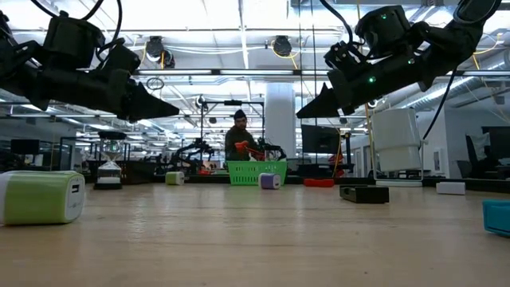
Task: Pick & Place Office items
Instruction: Put the blue hourglass into the green basket
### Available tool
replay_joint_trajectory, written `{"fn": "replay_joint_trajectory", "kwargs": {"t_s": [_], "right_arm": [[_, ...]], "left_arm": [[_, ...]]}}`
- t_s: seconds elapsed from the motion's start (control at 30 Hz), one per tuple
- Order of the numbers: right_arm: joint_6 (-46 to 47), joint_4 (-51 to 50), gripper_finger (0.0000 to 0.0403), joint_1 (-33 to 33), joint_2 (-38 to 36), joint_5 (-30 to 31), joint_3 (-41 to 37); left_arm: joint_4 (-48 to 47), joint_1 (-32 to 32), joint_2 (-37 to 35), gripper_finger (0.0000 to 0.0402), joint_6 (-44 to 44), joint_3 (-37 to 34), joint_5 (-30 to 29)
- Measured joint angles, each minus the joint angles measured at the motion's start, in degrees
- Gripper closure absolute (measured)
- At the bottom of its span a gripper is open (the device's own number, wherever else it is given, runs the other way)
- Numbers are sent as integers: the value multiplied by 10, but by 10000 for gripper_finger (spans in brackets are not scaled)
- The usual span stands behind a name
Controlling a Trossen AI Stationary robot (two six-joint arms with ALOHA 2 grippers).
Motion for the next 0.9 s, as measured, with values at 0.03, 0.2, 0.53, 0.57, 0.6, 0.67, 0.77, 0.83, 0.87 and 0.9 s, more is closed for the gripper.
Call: {"fn": "replay_joint_trajectory", "kwargs": {"t_s": [0.03, 0.2, 0.53, 0.57, 0.6, 0.67, 0.77, 0.83, 0.87, 0.9], "right_arm": [[0, -2, 399, 0, 0, 0, 0], [0, -38, 399, 12, -8, 2, 0], [62, -333, 397, 76, -39, 87, 90], [75, -352, 395, 83, -39, 87, 98], [86, -370, 391, 89, -39, 86, 105], [99, -396, 378, 104, -39, 86, 115], [115, -426, 350, 129, -39, 87, 117], [141, -442, 325, 146, -39, 87, 117], [158, -451, 312, 155, -39, 87, 117], [176, -462, 298, 165, -39, 87, 117]], "left_arm": [[0, 0, 0, 376, 0, 0, 0], [0, 0, 0, 376, -1, 0, 0], [1, 0, 0, 376, -10, 0, 0], [1, 0, 0, 376, -10, 0, 0], [1, 0, 0, 376, -10, 0, 0], [1, 0, 0, 376, -11, 0, 0], [1, 0, 0, 376, -11, 0, 0], [1, 0, 0, 376, -12, 0, 0], [1, 0, 0, 376, -12, 0, 0], [1, 0, 0, 376, -12, 0, 0]]}}
